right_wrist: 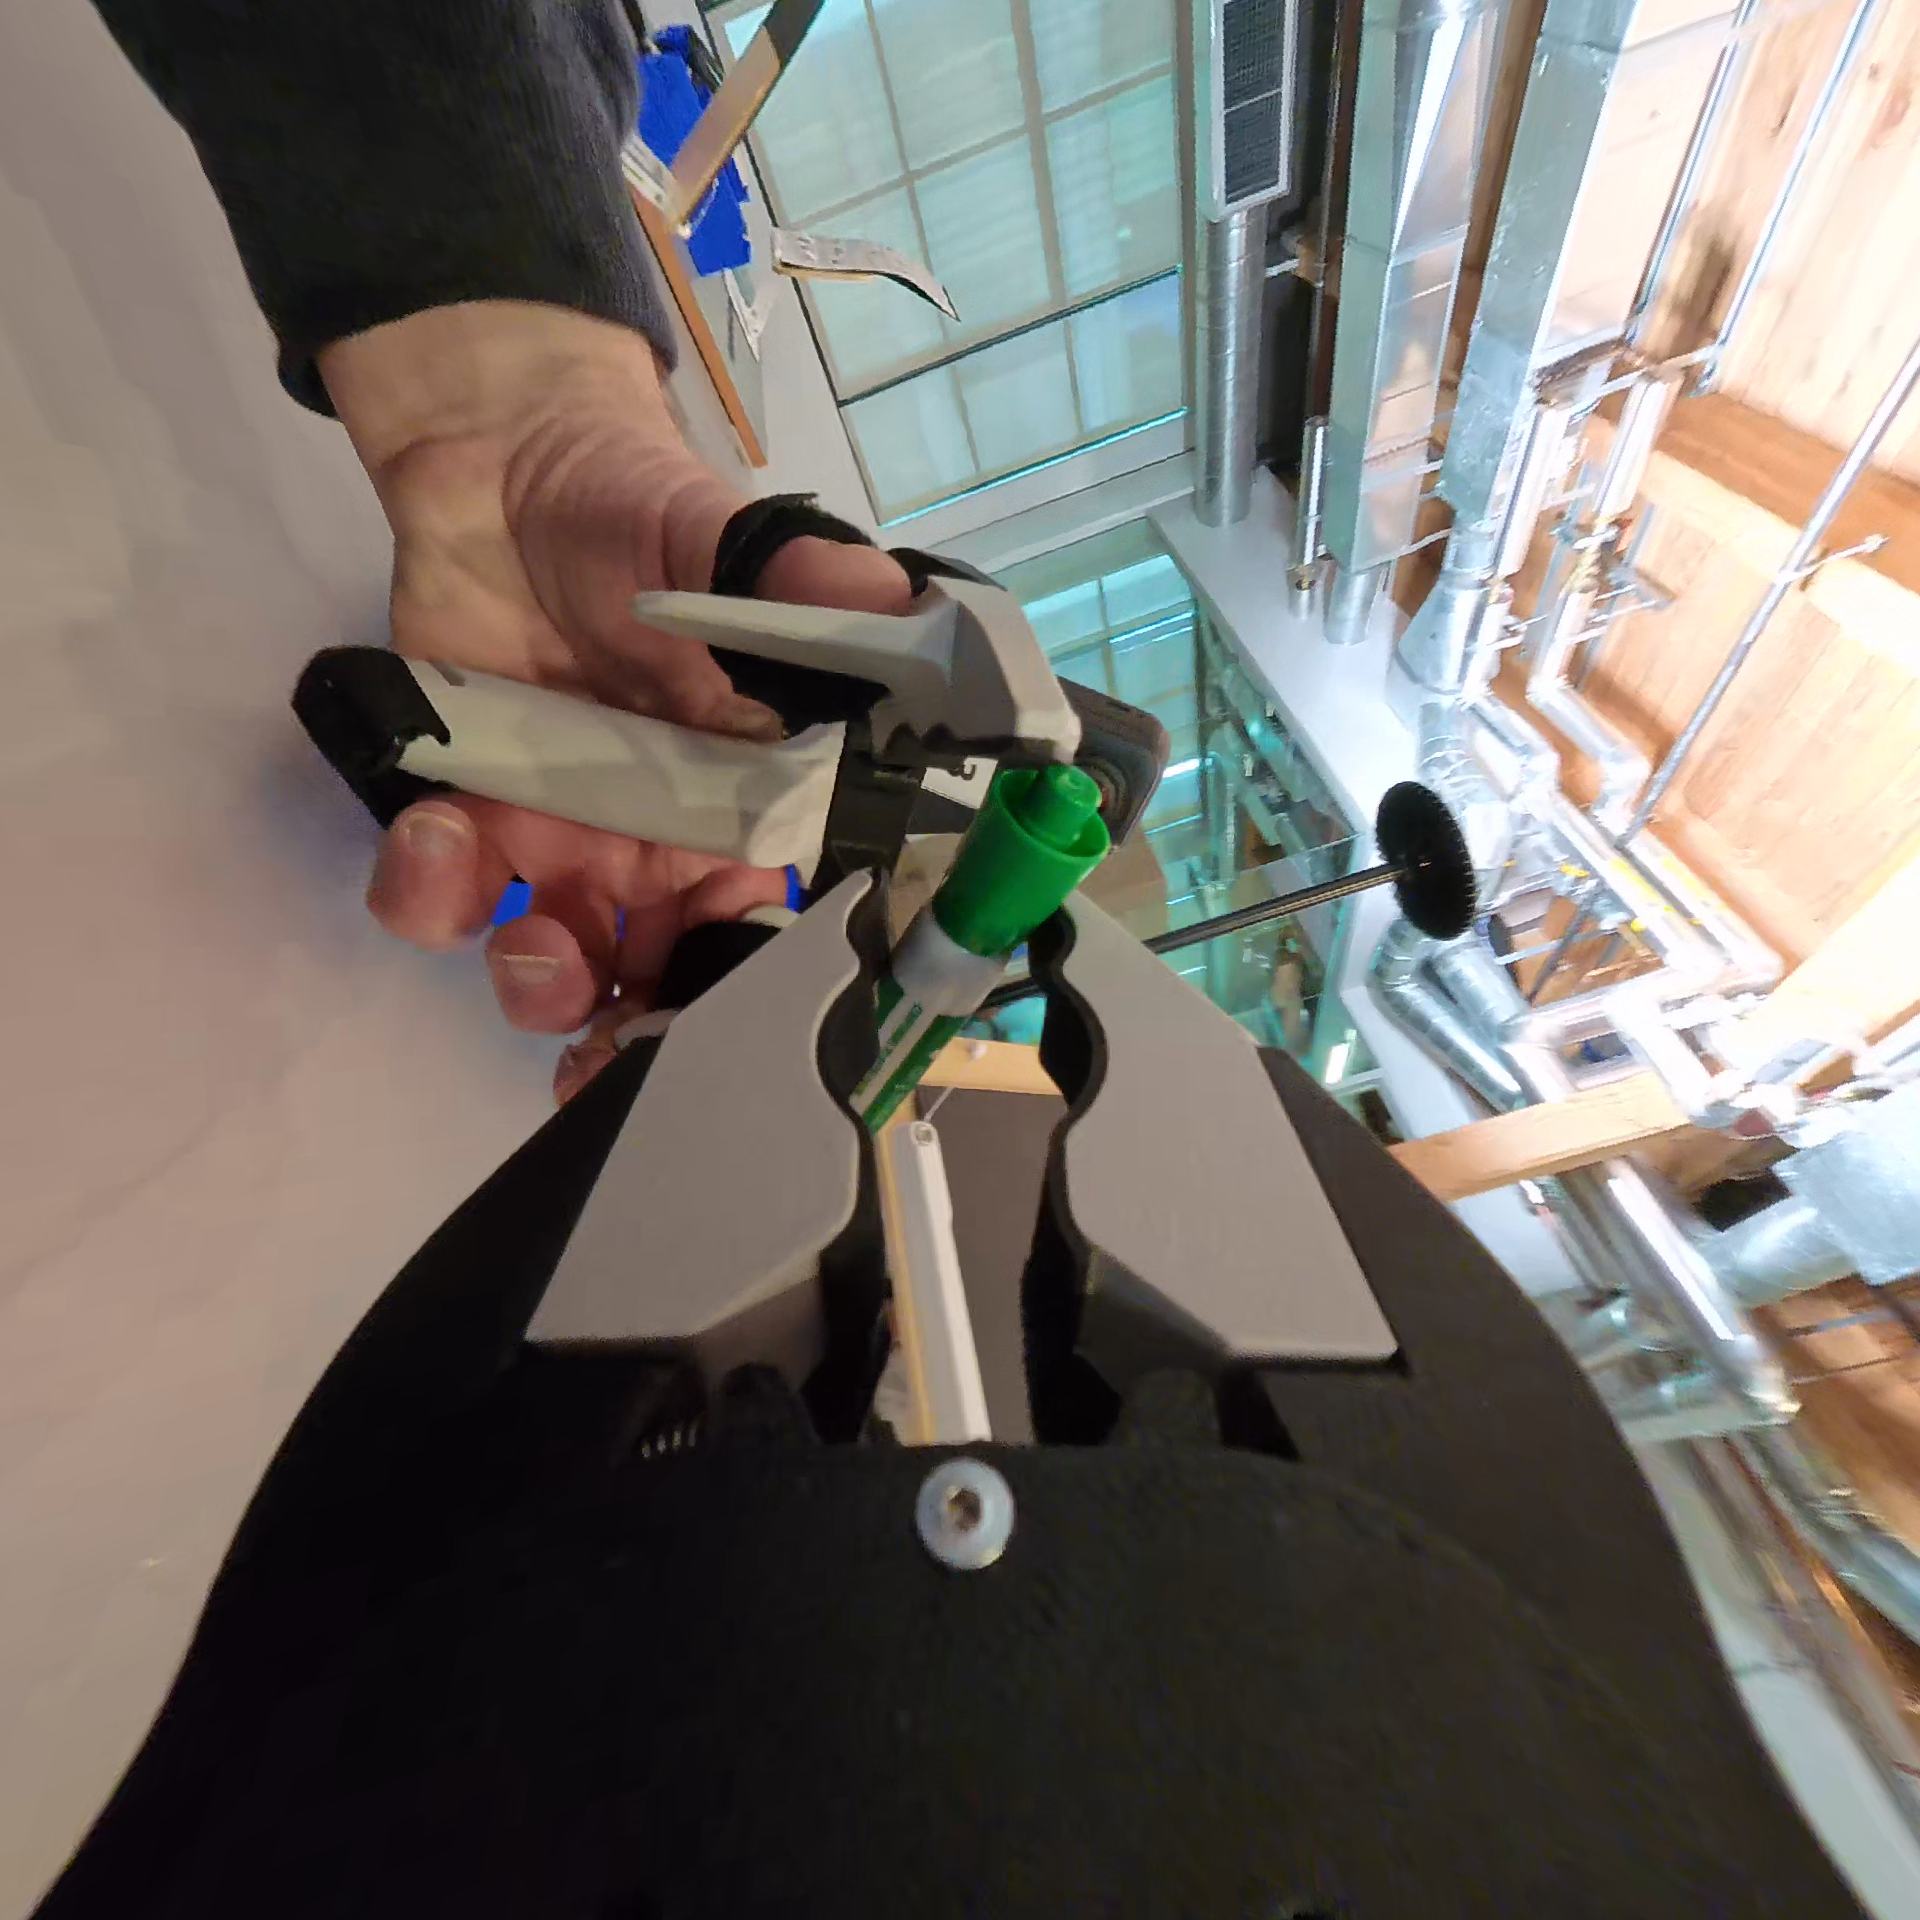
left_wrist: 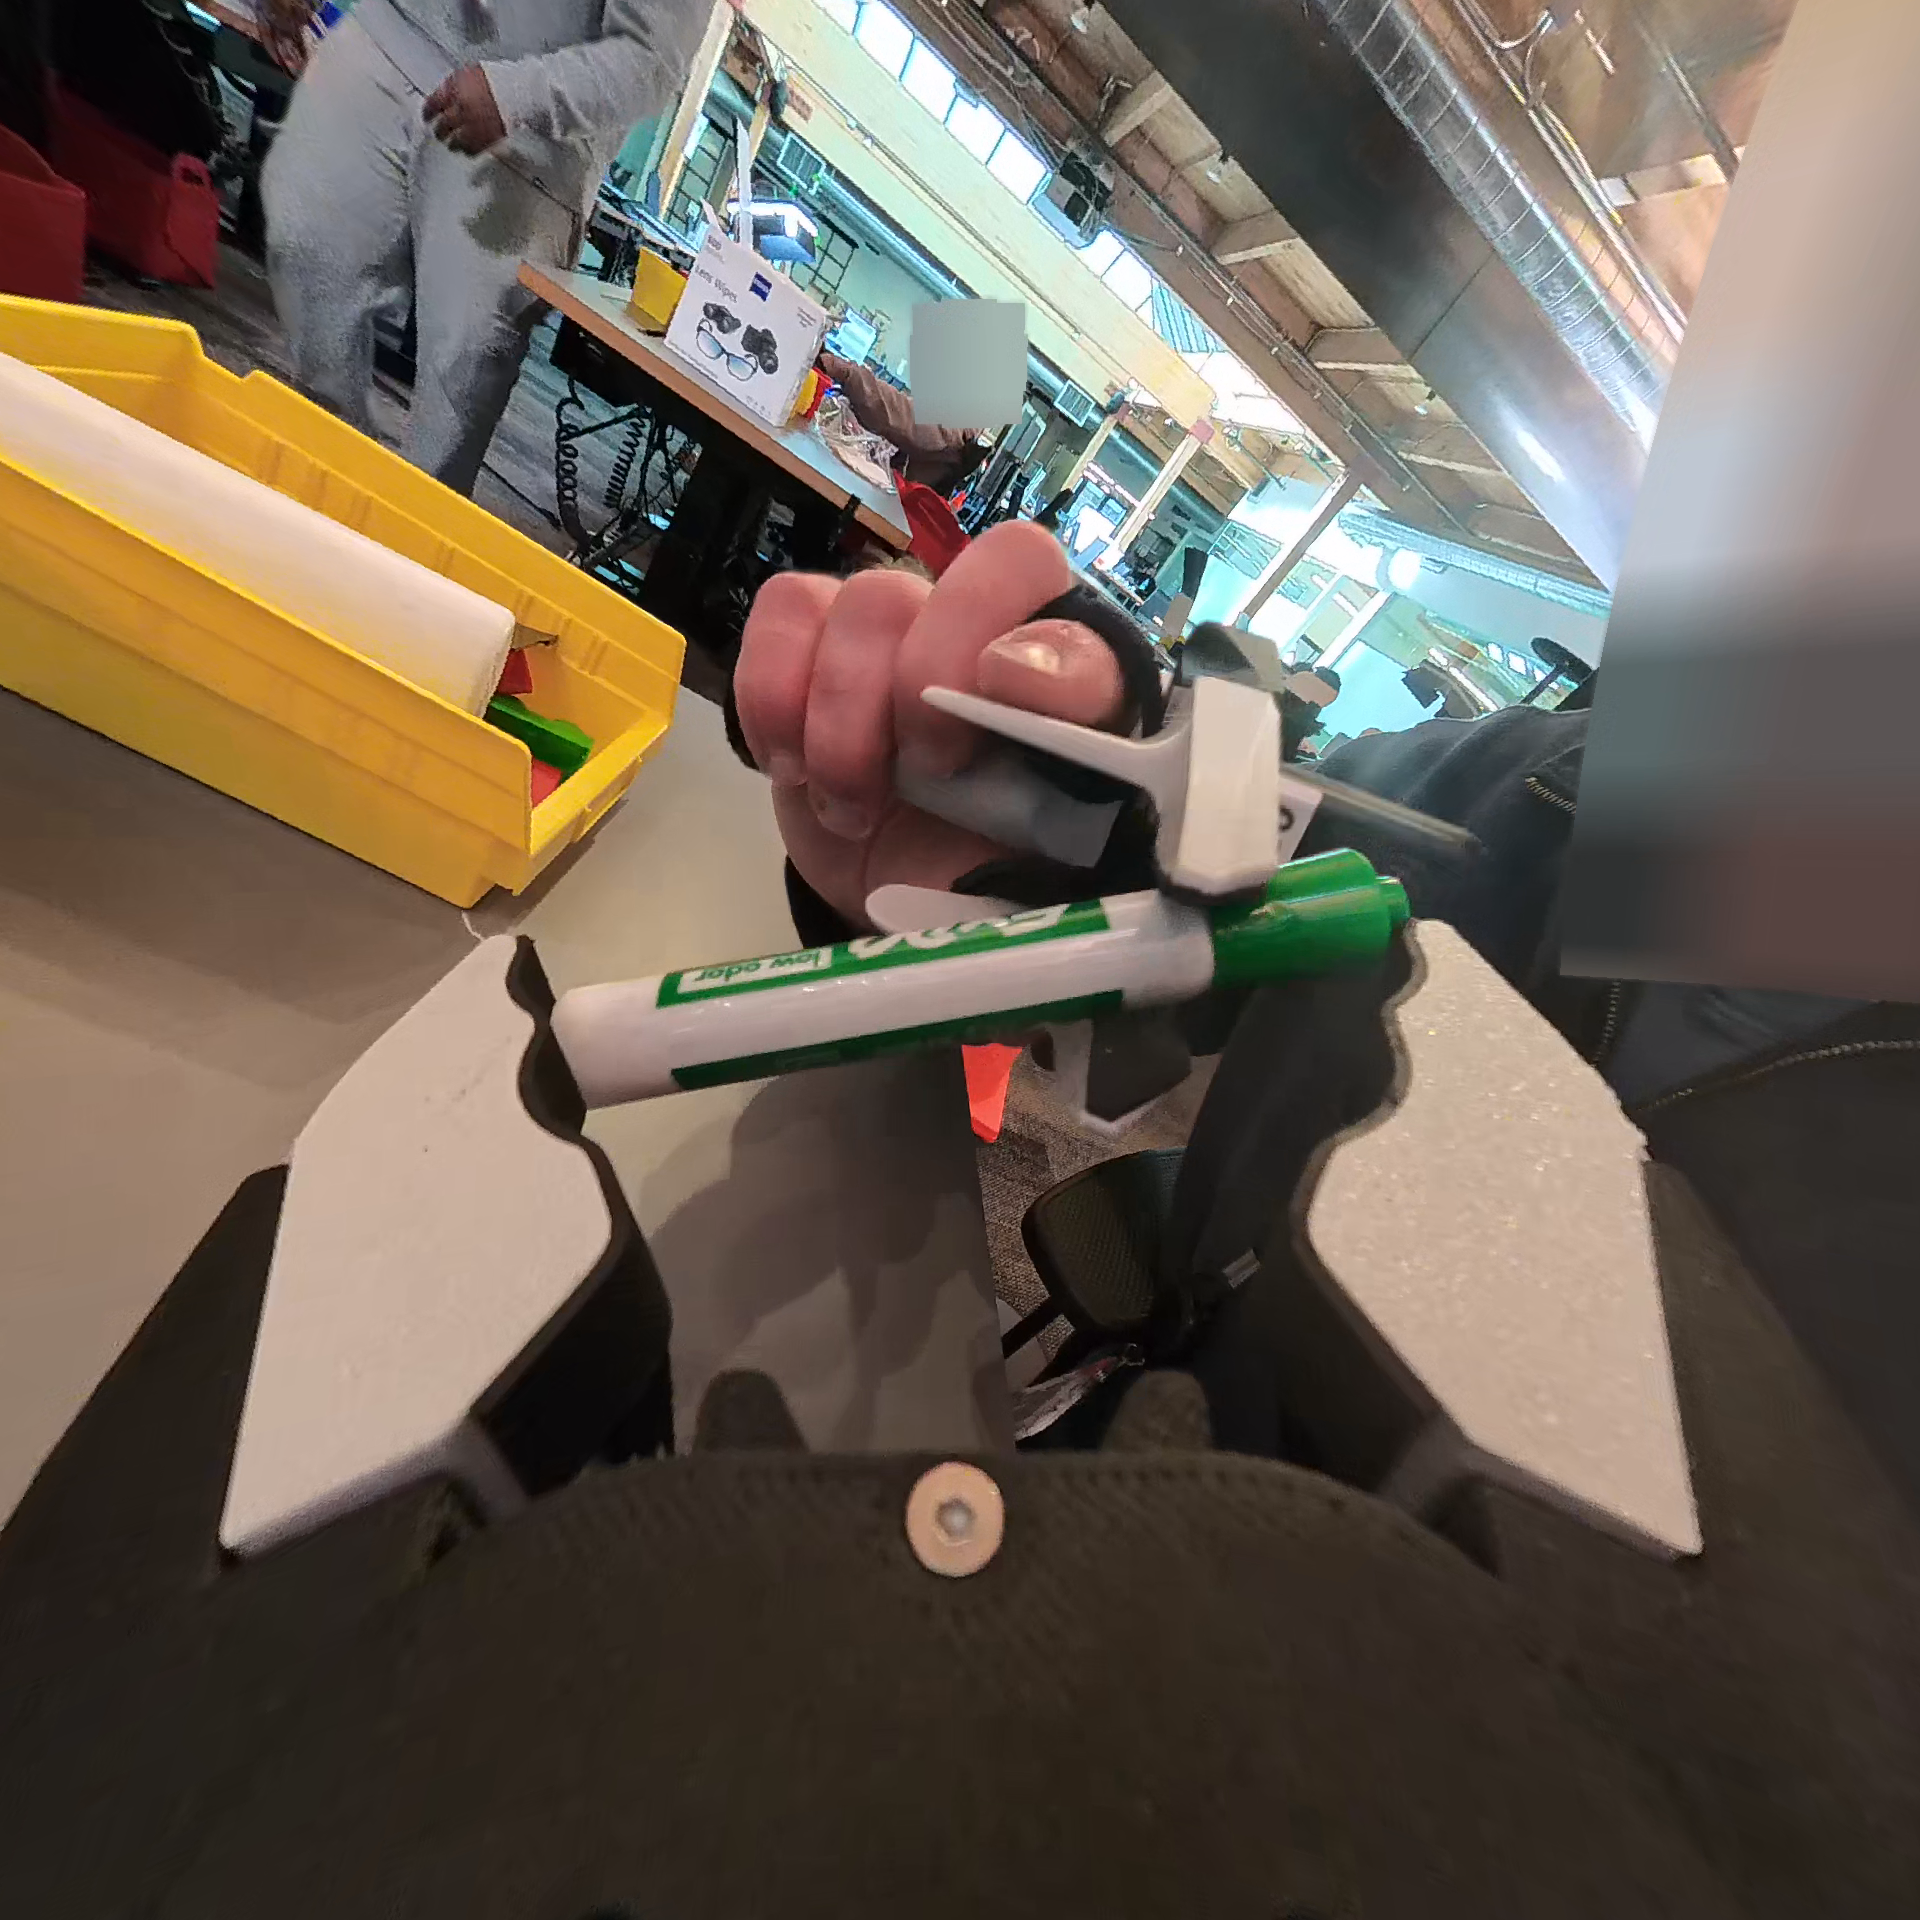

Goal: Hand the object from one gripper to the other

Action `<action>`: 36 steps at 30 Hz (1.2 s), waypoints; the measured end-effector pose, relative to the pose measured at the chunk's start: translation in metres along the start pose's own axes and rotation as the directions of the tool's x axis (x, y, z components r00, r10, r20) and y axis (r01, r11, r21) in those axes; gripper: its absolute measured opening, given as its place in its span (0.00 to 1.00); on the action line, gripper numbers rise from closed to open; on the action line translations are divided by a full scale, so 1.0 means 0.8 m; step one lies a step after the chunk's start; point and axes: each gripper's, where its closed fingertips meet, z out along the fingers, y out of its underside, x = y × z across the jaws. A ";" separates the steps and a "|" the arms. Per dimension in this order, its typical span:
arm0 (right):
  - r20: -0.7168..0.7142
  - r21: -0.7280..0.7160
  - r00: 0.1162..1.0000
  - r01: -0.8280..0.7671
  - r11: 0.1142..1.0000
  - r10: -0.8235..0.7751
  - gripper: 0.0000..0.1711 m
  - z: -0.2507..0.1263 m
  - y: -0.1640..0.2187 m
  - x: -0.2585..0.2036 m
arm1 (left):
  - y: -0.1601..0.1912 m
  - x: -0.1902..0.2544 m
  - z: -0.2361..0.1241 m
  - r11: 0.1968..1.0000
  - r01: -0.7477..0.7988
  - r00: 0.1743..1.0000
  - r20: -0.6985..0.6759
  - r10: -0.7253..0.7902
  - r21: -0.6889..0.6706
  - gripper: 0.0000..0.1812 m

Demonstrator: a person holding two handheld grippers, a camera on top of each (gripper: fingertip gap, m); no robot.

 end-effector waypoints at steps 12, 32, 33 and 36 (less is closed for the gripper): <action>0.139 0.118 0.788 -0.615 0.780 0.600 0.10 -0.011 0.002 0.032 | -0.009 -0.008 -0.010 0.970 -0.239 0.961 0.129 0.243 -0.045 0.73; 0.539 -0.290 -0.253 -0.951 -0.105 0.803 0.10 -0.006 0.031 -0.021 | 0.014 -0.060 -0.022 -0.060 -0.587 -0.055 -0.035 0.998 -0.807 0.81; 0.543 -0.302 -0.255 -0.948 -0.097 0.801 0.10 -0.006 0.029 -0.023 | 0.015 -0.061 -0.022 -0.058 -0.582 -0.050 -0.036 0.998 -0.811 0.81; 0.546 -0.322 -0.270 -0.942 -0.098 0.793 0.09 -0.004 0.026 -0.028 | 0.021 -0.062 -0.018 -0.039 -0.595 -0.027 -0.028 0.999 -0.802 0.81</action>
